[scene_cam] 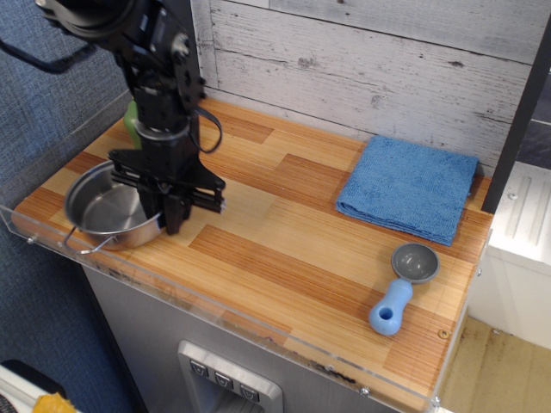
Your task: Move the silver pot near the blue spoon.
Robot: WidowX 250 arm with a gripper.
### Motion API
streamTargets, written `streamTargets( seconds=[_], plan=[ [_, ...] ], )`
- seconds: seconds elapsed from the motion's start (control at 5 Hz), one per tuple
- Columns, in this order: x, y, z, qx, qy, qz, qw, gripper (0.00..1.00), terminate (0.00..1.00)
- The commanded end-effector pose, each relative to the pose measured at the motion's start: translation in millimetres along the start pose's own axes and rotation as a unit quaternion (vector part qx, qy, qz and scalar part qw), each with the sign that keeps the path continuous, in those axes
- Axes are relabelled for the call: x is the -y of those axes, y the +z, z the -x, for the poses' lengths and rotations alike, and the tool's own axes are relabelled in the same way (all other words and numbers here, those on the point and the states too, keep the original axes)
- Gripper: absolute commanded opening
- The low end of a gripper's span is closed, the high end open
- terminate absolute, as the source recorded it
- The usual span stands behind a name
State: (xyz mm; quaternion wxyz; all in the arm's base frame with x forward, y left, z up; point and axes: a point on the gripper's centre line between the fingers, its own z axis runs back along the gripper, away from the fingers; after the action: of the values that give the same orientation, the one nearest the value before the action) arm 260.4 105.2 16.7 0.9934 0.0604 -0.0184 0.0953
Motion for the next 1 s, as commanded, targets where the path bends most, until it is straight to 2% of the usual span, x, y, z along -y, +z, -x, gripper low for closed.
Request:
streamTargets(
  seconds=[0.0,0.2,0.4,0.6,0.8],
  plan=[
    [-14,41,-8,0.052,0.018,0.005,0.9985,0.0,0.0],
    [1,61,-14,0.071,0.002,0.007,0.9975,0.0,0.0],
    [32,77,-19,0.086,-0.025,0.034,0.9954,0.0,0.0],
    [69,81,-22,0.087,-0.064,0.051,0.9928,0.0,0.0],
    [107,80,-13,0.075,-0.07,0.045,0.9937,0.0,0.0]
  ],
)
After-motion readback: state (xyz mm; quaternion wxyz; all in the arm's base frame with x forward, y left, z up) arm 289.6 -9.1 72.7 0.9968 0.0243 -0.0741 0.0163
